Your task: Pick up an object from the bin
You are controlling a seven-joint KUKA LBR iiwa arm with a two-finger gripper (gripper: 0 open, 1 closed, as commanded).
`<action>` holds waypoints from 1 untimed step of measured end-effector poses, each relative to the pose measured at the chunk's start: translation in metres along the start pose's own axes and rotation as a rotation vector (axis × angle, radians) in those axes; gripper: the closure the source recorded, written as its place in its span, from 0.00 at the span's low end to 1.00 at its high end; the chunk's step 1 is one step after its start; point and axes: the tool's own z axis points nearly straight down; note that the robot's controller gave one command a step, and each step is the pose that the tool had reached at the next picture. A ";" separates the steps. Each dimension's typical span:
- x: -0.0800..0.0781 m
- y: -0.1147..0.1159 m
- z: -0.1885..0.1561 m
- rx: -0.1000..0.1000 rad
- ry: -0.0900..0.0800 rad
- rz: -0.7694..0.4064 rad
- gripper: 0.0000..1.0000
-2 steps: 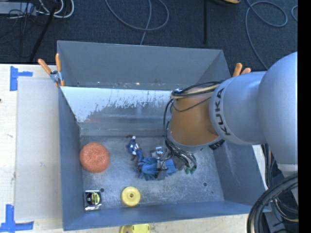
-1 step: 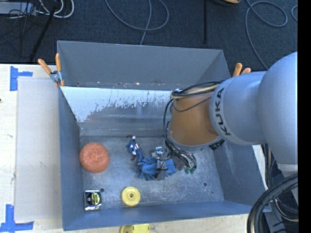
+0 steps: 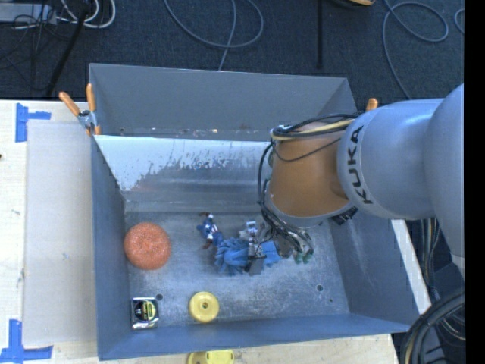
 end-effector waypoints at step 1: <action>-0.002 0.001 -0.011 0.000 -0.003 -0.002 1.00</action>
Offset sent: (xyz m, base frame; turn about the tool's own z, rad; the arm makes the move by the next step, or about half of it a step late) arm 0.0279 -0.0443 0.0757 -0.1093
